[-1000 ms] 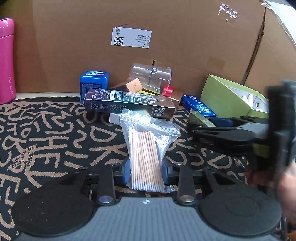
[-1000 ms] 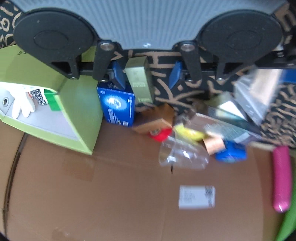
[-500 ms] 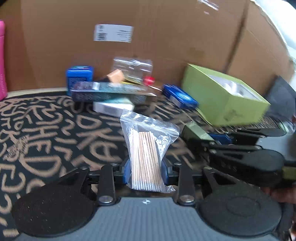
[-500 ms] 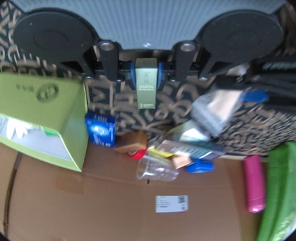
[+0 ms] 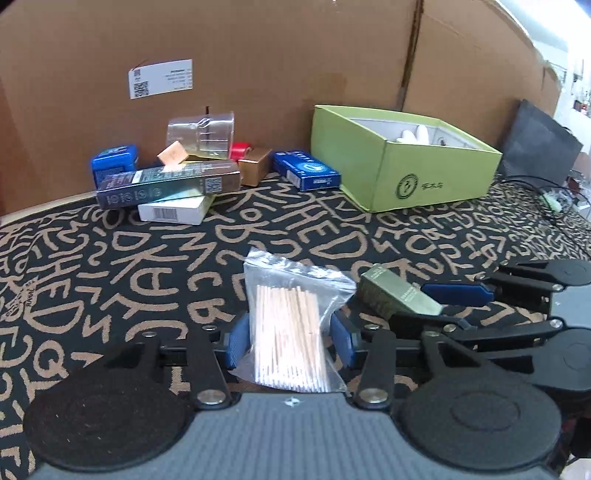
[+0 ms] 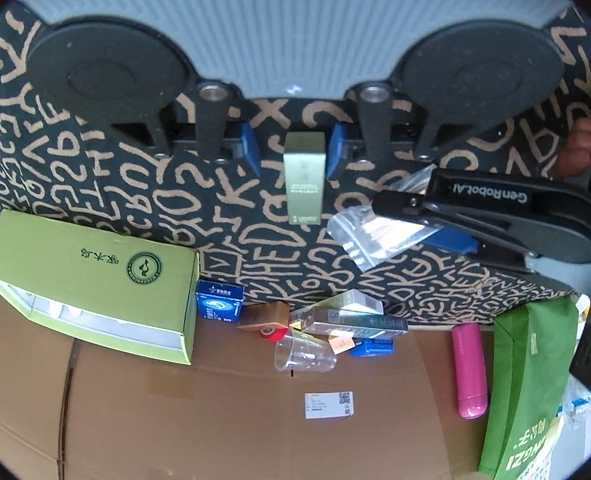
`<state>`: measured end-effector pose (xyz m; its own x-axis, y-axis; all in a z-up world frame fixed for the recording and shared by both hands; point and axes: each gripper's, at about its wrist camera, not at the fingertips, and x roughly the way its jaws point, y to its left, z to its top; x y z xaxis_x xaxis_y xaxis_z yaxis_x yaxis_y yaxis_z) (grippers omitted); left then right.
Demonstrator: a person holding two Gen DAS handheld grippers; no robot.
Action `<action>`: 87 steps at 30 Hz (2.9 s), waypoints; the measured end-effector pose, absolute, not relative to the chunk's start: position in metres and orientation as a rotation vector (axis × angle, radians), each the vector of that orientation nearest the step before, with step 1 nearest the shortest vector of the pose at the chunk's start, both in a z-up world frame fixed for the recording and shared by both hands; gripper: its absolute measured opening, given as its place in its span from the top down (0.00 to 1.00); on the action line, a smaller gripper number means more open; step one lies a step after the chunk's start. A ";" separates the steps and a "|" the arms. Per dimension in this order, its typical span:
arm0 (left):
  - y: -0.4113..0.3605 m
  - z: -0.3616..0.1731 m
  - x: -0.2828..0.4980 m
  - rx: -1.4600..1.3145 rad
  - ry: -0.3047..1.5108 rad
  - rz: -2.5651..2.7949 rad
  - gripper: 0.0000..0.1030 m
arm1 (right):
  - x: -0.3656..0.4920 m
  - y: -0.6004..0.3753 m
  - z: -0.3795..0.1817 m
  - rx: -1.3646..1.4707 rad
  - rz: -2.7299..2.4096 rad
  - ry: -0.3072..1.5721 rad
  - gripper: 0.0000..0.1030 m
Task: Organize objects
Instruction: 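Grasp the cotton swab bag with the left gripper while the right grasps the olive box, then lower the swab bag and olive box into the lime-green box and release, then move both tools back toward the boxes by the cardboard wall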
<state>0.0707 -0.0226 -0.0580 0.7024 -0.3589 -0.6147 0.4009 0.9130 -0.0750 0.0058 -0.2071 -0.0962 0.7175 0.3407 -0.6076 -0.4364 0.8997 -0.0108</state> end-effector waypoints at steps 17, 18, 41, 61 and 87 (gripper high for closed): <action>-0.051 -0.028 0.075 0.061 0.645 -0.528 0.75 | 0.010 -0.230 -0.084 -0.069 0.467 0.596 0.78; -0.057 -0.020 0.077 0.058 0.628 -0.550 0.76 | 0.010 -0.238 -0.077 -0.064 0.452 0.576 0.78; -0.248 0.031 0.240 0.051 0.567 -0.650 0.76 | 0.157 -0.390 -0.020 -0.060 0.055 0.387 0.78; -0.251 0.014 0.256 -0.018 0.531 -0.626 0.08 | 0.186 -0.400 -0.066 -0.136 -0.001 0.374 0.00; -0.057 0.023 0.102 -0.048 0.433 -0.520 0.08 | 0.035 -0.285 -0.040 -0.117 0.377 0.318 0.00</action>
